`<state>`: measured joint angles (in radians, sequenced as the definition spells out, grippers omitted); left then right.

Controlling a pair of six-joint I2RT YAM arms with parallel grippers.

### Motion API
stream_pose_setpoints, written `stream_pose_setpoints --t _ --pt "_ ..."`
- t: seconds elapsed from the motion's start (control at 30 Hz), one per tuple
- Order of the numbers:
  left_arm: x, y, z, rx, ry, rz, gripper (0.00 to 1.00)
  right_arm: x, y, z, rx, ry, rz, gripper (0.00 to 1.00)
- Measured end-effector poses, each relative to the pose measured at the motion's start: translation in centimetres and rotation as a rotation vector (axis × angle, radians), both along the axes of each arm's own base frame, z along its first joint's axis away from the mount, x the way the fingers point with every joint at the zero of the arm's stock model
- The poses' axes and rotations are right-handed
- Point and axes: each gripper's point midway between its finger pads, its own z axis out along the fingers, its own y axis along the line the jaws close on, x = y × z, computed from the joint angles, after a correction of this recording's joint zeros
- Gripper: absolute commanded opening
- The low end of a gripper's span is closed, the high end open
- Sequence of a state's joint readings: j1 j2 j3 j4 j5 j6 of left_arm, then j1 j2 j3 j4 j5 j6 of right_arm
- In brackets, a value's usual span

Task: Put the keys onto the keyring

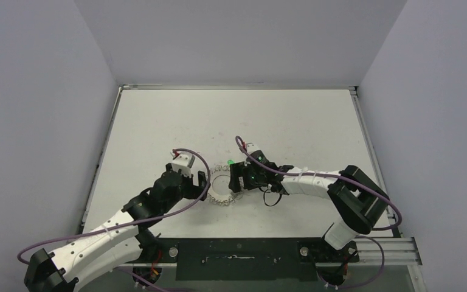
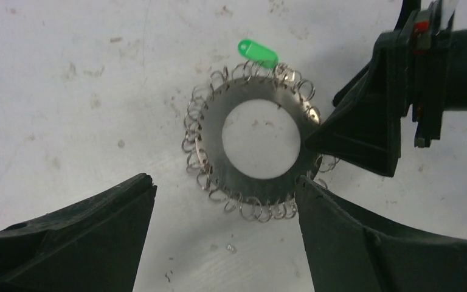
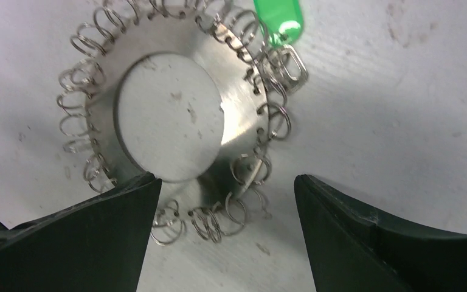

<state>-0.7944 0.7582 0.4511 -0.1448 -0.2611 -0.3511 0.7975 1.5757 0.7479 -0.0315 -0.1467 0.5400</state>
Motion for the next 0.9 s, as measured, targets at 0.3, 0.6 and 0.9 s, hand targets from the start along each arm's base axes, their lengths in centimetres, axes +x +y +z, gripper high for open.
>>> stream_pose_setpoints --t 0.3,0.6,0.9 --pt "-3.9 3.3 -7.6 -0.040 0.238 0.146 0.73 1.6 2.3 0.1 0.093 -0.050 -0.046 0.68" --pt "-4.6 2.8 -10.5 -0.070 0.369 0.206 0.70 1.5 1.4 -0.7 0.114 -0.052 -0.093 0.17" --pt "-3.4 1.3 -10.8 -0.093 0.387 0.208 0.65 -0.2 0.8 -1.3 0.161 0.011 -0.127 0.18"
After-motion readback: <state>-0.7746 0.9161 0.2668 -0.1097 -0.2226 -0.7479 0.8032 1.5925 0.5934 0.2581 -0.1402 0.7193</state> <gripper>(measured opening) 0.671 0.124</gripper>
